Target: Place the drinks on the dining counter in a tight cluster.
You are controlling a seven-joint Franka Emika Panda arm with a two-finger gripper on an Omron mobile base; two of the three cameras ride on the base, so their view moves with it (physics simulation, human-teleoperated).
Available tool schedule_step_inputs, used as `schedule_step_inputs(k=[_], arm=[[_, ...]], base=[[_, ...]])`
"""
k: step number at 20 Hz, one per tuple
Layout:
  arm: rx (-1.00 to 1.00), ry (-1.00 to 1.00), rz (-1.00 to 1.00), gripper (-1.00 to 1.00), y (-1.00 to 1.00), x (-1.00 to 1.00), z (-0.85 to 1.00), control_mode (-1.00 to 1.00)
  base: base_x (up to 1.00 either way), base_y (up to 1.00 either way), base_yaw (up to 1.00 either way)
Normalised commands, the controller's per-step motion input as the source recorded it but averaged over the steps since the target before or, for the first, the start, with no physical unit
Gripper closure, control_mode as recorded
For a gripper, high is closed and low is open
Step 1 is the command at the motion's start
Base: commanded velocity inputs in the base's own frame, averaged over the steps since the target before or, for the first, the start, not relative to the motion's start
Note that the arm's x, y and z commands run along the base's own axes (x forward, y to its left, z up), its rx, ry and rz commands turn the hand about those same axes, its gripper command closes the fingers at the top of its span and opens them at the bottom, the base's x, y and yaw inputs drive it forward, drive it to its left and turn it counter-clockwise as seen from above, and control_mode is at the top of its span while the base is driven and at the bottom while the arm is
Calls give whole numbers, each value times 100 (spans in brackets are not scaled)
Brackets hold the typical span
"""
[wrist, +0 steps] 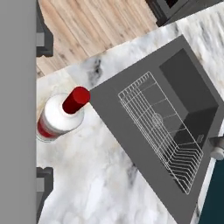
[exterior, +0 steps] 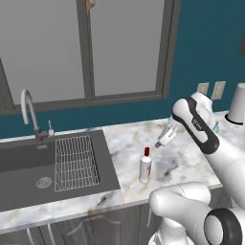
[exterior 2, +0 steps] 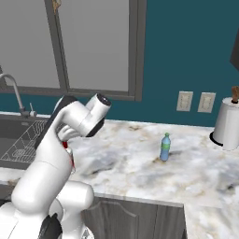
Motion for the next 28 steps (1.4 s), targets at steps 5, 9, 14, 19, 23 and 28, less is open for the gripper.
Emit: schedule_step_inputs(k=[5, 9, 14, 19, 23, 28], arm=[[13, -2, 31, -100, -5, 14, -34, -100], [6, -3, 24, -100, -16, 2, 0, -100], [1, -7, 8, -100, 2, 0, -12, -100], [11, -13, 3, -100, 0, 0, -20, -100], [16, -7, 0, -100, 0, 0, -14, -100], [2, 10, 6, -100, 3, 0, -3, -100]], base=[[0, 0, 0], [0, 0, 0], [0, 0, 0], [0, 0, 0], [0, 0, 0], [0, 0, 0]])
